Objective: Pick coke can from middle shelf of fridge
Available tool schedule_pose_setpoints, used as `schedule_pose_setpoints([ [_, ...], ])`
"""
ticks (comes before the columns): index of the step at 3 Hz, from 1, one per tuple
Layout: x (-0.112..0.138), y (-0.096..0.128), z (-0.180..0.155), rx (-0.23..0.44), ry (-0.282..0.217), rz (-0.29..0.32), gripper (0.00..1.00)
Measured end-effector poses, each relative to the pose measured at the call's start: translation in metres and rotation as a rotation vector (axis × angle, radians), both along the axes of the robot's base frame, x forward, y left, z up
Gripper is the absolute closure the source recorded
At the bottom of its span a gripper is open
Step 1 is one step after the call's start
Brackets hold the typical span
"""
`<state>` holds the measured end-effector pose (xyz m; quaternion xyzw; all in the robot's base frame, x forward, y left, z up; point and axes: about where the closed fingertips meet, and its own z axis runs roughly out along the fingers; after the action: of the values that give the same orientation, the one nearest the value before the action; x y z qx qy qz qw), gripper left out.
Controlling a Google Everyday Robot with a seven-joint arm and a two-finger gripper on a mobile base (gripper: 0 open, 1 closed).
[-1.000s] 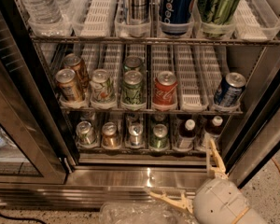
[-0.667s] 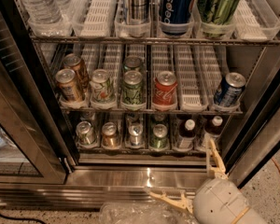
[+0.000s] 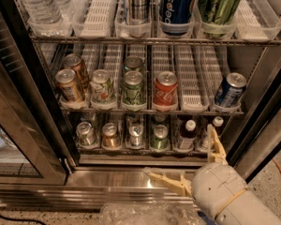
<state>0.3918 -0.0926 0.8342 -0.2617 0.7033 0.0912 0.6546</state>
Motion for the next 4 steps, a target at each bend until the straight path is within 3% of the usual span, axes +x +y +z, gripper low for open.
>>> schedule_pose_setpoints([
  [1,0.008,0.002,0.004,0.069,0.003,0.007,0.0],
  [2,0.007,-0.004,0.007,0.127,-0.043,0.01,0.0],
  [3,0.008,-0.01,0.014,0.094,-0.132,0.013,0.0],
  [4,0.008,-0.01,0.014,0.094,-0.131,0.013,0.0],
])
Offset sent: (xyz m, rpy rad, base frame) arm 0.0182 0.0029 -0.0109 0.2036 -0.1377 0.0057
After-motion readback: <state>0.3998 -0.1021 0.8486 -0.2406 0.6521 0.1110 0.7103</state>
